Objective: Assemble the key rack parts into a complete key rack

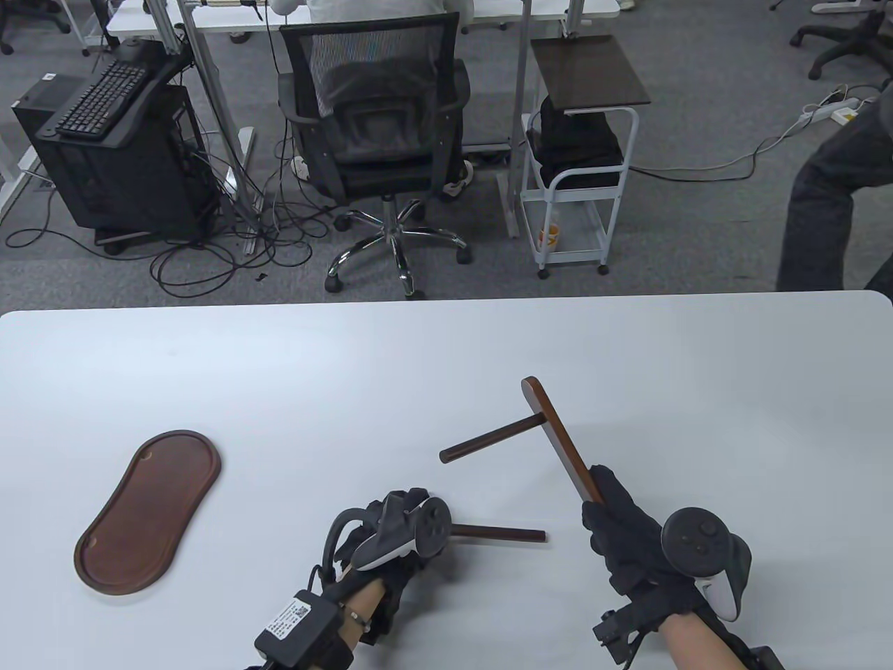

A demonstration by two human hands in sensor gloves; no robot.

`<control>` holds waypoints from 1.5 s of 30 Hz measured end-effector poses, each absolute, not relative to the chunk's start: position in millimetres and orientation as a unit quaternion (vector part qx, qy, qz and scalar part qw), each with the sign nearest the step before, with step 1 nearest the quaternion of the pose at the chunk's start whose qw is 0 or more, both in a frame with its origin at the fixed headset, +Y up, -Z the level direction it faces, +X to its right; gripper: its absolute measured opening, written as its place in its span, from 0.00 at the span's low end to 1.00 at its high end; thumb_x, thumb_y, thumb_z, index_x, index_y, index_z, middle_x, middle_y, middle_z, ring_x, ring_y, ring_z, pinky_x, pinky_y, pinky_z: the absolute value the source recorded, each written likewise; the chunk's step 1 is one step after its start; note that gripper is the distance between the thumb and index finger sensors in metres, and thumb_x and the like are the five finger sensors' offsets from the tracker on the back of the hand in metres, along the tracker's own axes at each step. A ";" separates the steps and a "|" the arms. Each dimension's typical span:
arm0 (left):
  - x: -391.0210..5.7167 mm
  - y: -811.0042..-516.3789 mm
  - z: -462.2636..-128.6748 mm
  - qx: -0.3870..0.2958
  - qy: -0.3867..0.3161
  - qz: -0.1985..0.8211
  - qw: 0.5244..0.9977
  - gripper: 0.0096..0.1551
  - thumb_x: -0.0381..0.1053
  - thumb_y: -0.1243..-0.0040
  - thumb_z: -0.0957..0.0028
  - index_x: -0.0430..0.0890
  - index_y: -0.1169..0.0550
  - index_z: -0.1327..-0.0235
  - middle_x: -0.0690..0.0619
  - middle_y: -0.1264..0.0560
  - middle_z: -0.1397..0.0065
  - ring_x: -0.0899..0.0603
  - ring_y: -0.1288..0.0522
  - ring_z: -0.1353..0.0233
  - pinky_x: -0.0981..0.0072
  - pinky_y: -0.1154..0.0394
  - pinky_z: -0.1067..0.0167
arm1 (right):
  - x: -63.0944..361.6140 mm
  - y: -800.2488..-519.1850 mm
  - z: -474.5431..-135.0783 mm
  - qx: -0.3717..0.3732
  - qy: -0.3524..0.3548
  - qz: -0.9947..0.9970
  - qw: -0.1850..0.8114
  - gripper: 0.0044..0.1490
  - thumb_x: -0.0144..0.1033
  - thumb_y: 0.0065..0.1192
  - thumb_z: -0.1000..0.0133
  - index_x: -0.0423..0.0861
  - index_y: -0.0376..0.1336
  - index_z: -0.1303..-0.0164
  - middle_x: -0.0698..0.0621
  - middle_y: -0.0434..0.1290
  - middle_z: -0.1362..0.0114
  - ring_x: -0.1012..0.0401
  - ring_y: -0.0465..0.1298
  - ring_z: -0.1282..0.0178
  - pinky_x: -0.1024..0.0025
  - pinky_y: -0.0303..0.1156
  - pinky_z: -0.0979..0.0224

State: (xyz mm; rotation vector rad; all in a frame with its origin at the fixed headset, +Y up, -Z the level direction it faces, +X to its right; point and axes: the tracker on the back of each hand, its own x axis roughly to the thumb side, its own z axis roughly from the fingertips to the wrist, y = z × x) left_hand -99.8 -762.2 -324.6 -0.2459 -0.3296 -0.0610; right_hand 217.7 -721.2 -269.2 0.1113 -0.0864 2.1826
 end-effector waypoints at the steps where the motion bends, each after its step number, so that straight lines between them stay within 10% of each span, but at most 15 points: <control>1: -99.9 -762.0 -324.5 -0.119 -0.163 -0.032 0.979 0.32 0.58 0.39 0.46 0.56 0.30 0.28 0.53 0.35 0.15 0.41 0.34 0.17 0.36 0.34 0.24 | 217.7 -721.2 -269.2 0.045 -0.035 0.886 0.459 0.40 0.50 0.48 0.36 0.42 0.52 0.17 0.37 0.75 0.36 0.45 0.78 0.55 0.56 0.78 0.61; 18: -92.9 -765.1 -313.6 -0.123 -0.199 -0.138 0.962 0.25 0.56 0.49 0.36 0.56 0.36 0.27 0.55 0.41 0.13 0.44 0.37 0.16 0.41 0.37 0.20 | 216.3 -722.9 -269.0 0.045 -0.031 0.890 0.453 0.40 0.50 0.48 0.36 0.41 0.53 0.17 0.37 0.75 0.36 0.45 0.78 0.56 0.57 0.79 0.62; 45: -100.8 -722.8 -298.6 -0.012 -0.207 -0.065 0.976 0.28 0.55 0.54 0.42 0.51 0.34 0.28 0.53 0.22 0.29 0.47 0.19 0.32 0.49 0.25 0.32 | 219.2 -725.9 -269.9 0.028 -0.016 0.878 0.478 0.40 0.50 0.48 0.36 0.40 0.52 0.17 0.36 0.75 0.36 0.45 0.78 0.55 0.56 0.78 0.61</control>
